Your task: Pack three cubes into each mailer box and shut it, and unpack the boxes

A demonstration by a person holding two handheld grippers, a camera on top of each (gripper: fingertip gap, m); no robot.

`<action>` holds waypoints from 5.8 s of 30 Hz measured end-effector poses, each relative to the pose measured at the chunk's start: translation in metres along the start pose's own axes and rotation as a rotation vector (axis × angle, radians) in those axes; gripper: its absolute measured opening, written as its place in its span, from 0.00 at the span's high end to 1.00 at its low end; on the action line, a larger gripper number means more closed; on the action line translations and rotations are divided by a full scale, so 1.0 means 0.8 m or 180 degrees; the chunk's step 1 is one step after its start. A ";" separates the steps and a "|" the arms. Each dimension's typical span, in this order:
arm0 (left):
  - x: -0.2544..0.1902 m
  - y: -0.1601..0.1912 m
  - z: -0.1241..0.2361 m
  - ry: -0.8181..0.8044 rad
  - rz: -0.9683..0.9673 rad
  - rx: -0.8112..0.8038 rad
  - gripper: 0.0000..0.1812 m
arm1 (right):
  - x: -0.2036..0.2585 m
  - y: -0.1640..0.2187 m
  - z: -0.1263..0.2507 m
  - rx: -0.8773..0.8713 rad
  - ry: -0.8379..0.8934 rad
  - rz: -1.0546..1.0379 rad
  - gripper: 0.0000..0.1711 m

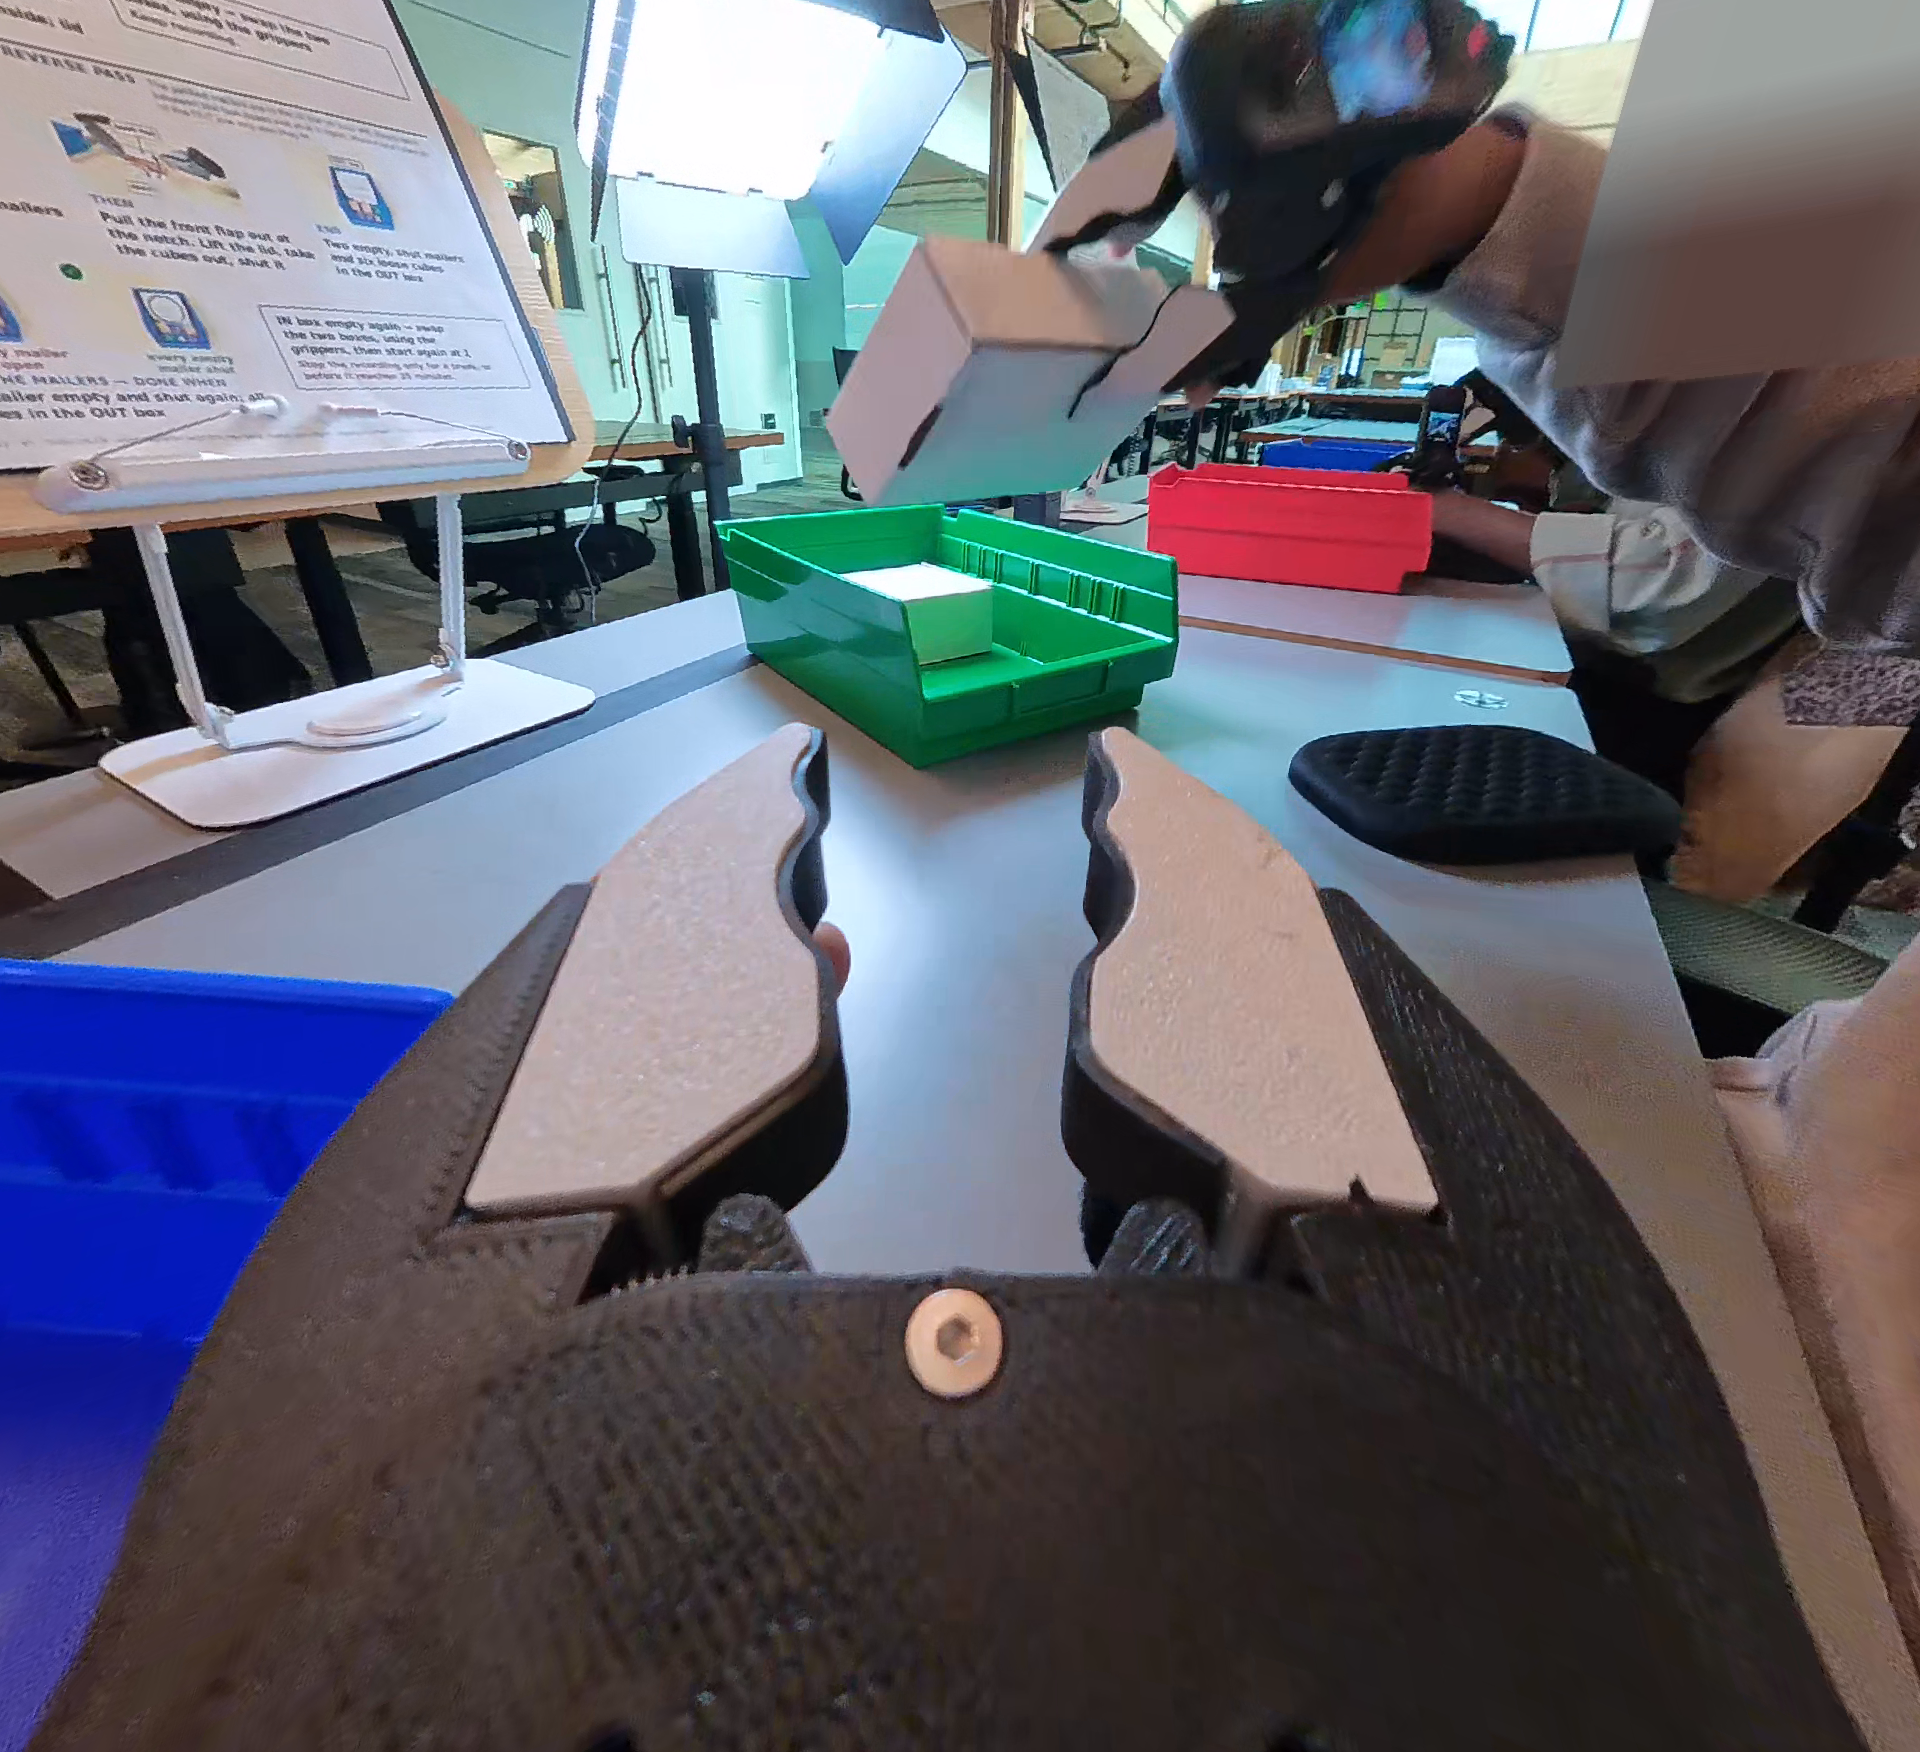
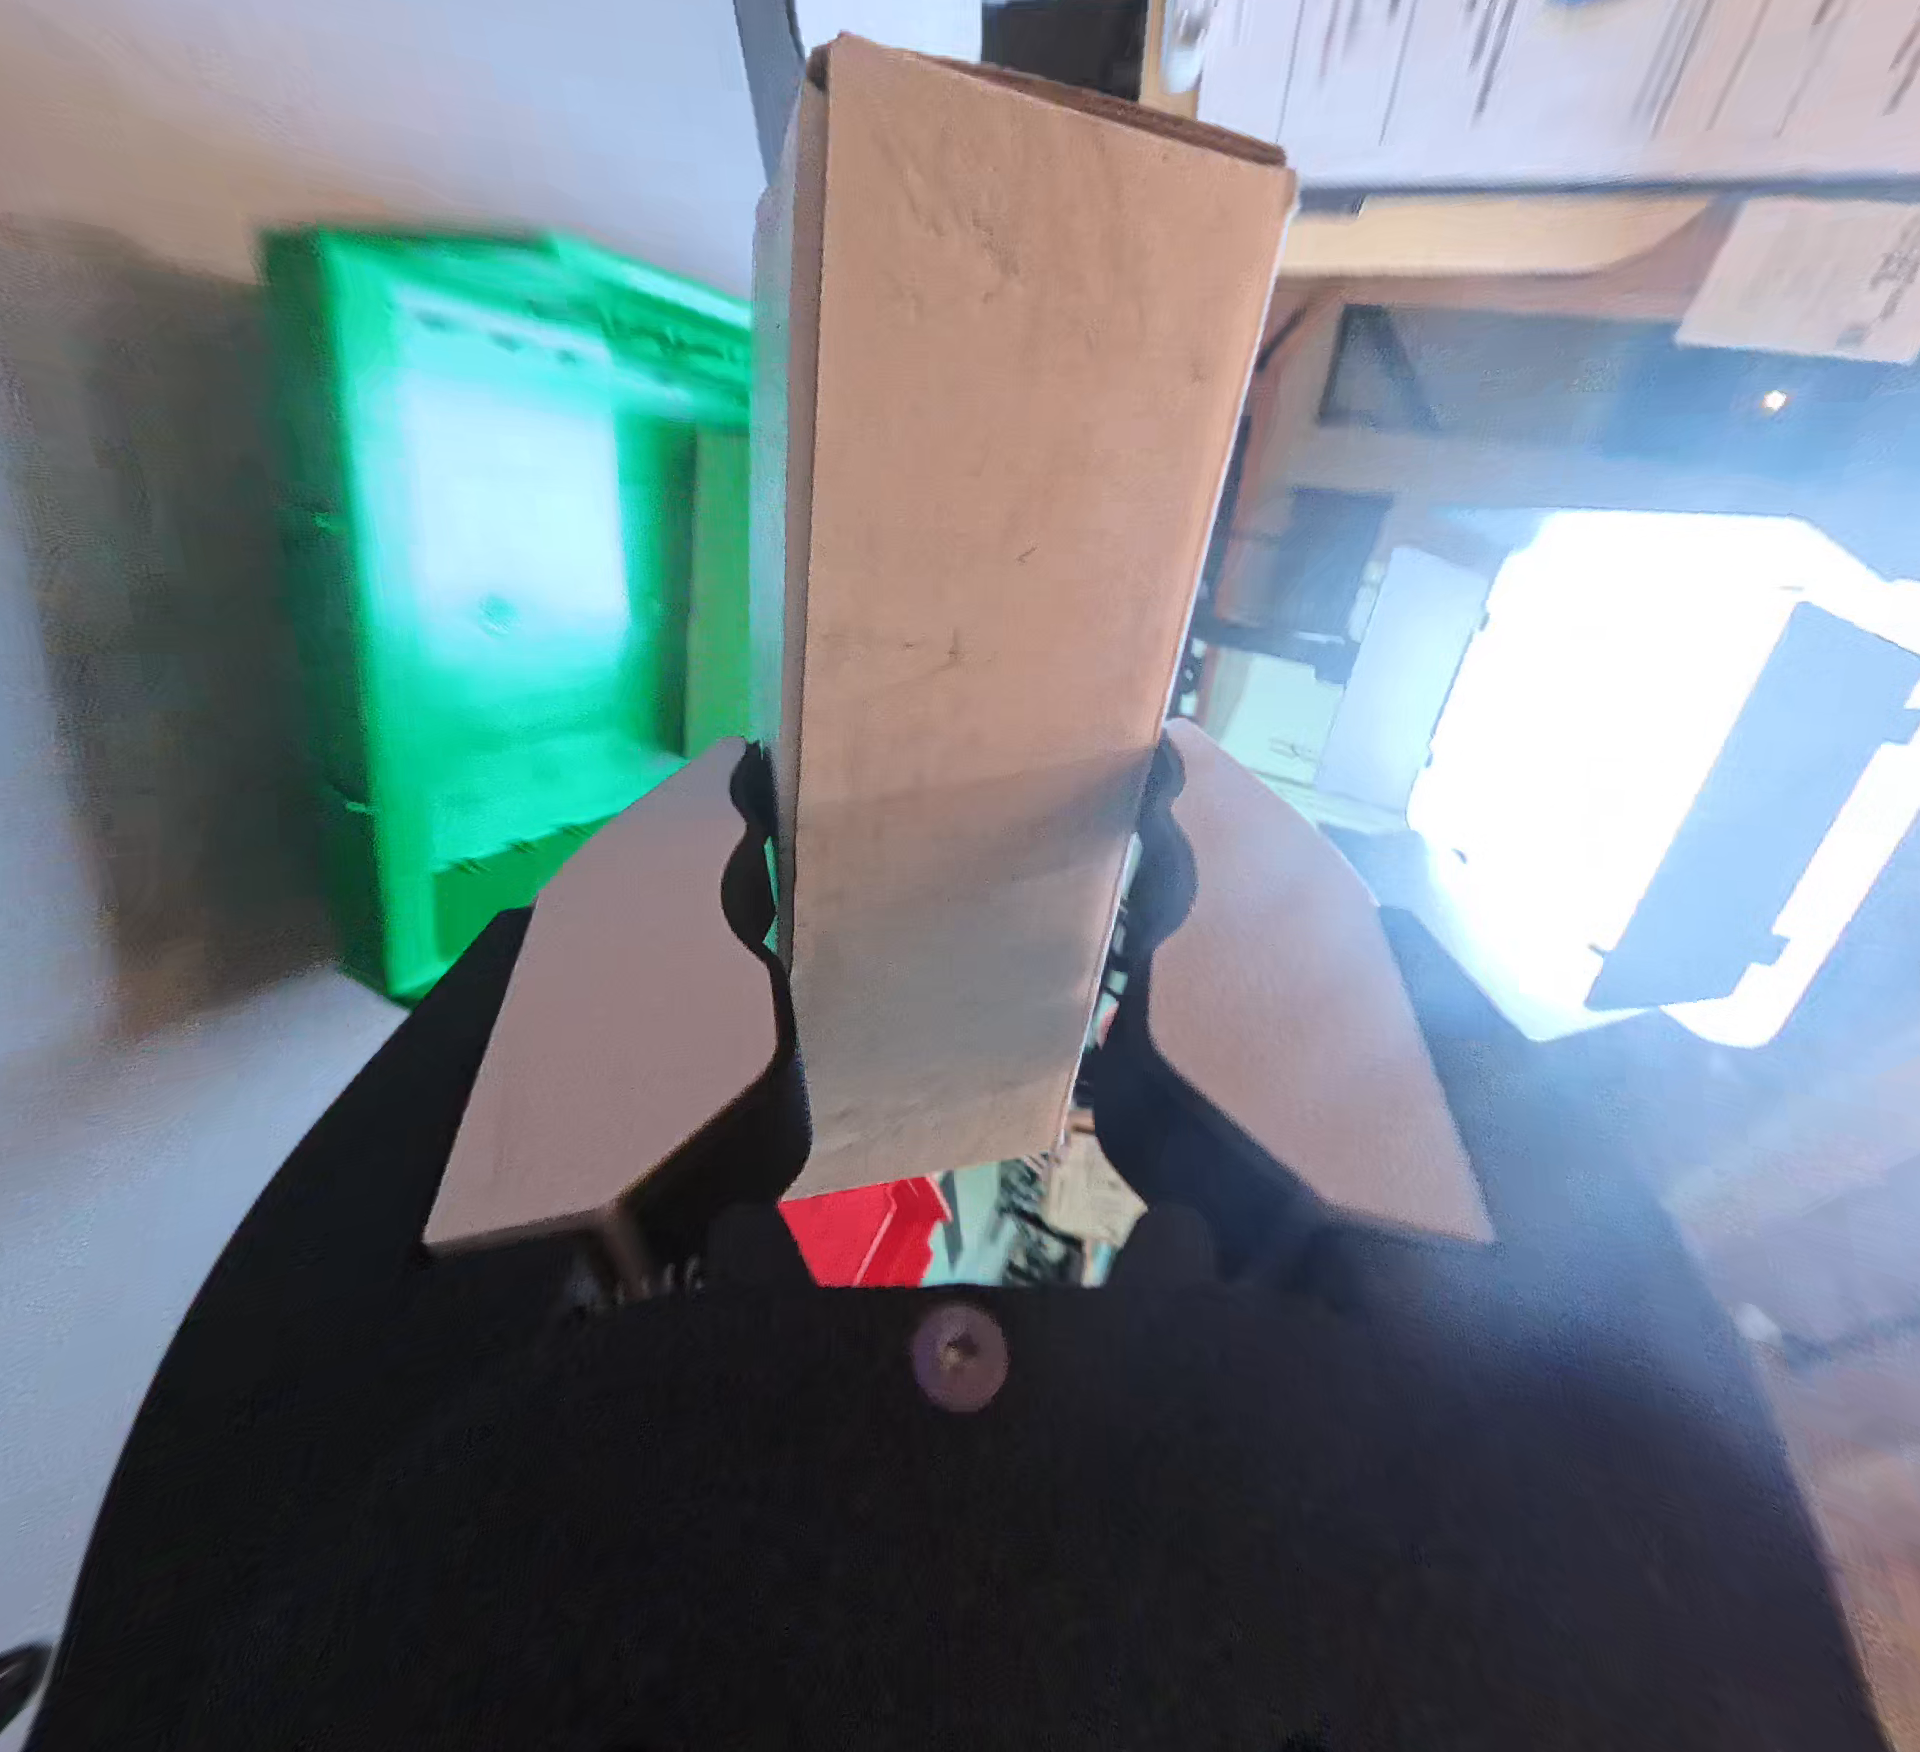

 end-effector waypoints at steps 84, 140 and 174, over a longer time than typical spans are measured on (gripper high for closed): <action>0.015 0.044 -0.192 -0.0540 -0.2733 0.2052 0.76 | 0.200 0.106 0.026 -0.1391 -0.1175 -0.2605 0.74; -0.081 -0.170 0.027 -0.2393 -0.0396 0.0273 0.94 | 0.088 -0.046 0.162 -0.2557 -0.1899 -0.3258 0.91; 0.112 0.060 0.187 -0.2945 0.0763 0.1312 0.91 | 0.156 -0.249 0.098 -0.2350 -0.2414 -0.1203 0.76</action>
Point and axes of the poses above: each gripper's, where its closed fingertips meet, z back along the fingers, y out of its underside, x = y × z across the jaws, the point moved 6 cm from there along z, back along the fingers, and after that the axes turned 14 degrees about x, right-handed, at the moved point
